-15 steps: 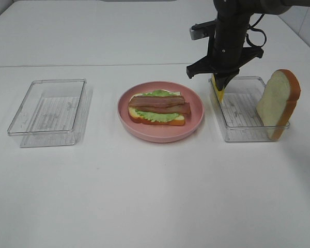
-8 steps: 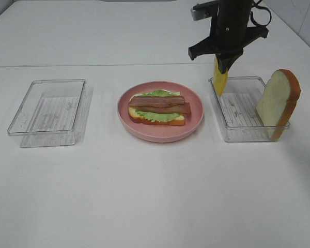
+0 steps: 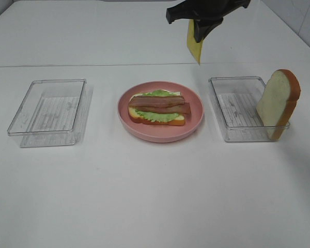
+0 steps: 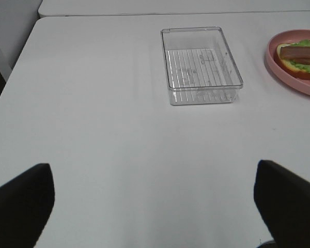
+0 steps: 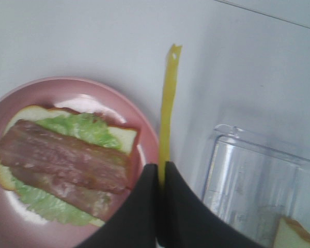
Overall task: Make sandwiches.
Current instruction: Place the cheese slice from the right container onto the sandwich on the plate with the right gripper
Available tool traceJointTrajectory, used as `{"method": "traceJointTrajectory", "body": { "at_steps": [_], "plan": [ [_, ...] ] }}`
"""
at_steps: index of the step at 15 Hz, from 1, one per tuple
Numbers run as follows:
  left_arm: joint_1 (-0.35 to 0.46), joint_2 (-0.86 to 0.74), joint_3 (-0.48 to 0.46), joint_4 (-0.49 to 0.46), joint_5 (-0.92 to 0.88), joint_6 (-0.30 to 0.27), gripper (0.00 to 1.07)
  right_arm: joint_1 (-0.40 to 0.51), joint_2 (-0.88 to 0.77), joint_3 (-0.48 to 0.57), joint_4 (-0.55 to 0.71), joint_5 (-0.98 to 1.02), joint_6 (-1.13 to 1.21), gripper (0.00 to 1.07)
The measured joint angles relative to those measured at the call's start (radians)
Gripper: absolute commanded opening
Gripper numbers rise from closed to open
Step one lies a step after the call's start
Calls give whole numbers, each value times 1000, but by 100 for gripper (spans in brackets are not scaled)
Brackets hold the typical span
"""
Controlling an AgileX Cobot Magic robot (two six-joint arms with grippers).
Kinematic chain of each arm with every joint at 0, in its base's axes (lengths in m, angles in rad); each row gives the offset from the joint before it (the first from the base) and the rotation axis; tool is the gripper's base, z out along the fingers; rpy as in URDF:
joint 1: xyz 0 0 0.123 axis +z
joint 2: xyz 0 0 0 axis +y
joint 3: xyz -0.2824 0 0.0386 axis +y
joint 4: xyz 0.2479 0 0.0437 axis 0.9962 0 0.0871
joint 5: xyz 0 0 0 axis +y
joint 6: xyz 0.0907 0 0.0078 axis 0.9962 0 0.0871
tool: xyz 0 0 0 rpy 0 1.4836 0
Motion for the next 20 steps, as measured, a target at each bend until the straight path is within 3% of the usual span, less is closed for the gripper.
{"method": "traceJointTrajectory", "body": {
  "at_steps": [7,13,20],
  "plan": [
    [0,0,0,0,0,0,98,196,13,-2,63,4,0,0],
    [0,0,0,0,0,0,98,208,52,3,156,4,0,0],
    [0,0,0,0,0,0,98,208,52,152,161,3,-23,0]
  ]
}}
